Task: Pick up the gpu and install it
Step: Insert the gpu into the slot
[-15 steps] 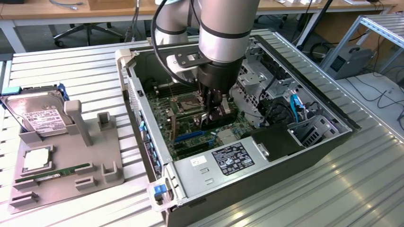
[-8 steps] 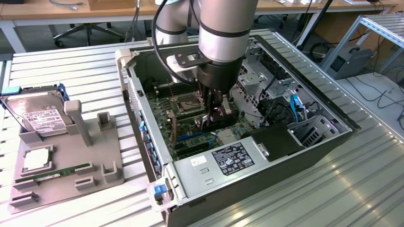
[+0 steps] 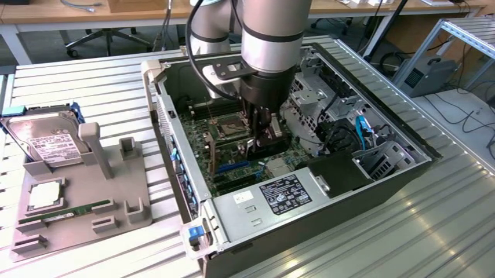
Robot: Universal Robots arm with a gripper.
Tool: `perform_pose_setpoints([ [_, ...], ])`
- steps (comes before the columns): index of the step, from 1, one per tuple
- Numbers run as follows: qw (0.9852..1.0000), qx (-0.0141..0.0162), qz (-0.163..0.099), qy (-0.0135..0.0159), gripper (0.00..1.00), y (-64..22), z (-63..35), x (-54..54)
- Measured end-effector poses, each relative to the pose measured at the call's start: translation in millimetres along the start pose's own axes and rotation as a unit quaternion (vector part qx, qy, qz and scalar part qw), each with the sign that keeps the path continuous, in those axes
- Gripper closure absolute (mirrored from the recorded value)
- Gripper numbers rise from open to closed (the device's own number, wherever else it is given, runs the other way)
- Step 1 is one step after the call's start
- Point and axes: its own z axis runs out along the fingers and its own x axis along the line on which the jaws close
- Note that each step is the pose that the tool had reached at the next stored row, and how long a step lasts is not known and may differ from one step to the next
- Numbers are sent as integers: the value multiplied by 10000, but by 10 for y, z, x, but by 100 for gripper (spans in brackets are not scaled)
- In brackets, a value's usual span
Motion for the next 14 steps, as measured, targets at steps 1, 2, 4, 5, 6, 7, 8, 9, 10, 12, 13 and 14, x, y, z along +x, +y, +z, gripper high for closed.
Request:
perform_pose_setpoints([
  [1,10000,0,0,1,73,0,0,-9],
  [2,10000,0,0,1,73,0,-1,-15],
  [4,10000,0,-1,0,73,1,0,-21],
  [5,10000,0,0,0,73,1,0,-23],
  [6,10000,0,0,0,73,1,0,-23],
  [7,10000,0,0,5,73,3,1,-42],
  [8,10000,1,-1,7,73,4,2,-54],
  [9,10000,0,-1,10,73,5,2,-65],
  [10,10000,1,-1,12,73,5,2,-75],
  [12,10000,1,-1,16,73,7,3,-91],
  [13,10000,1,-1,17,73,7,4,-100],
  [14,10000,1,-1,19,73,8,4,-107],
])
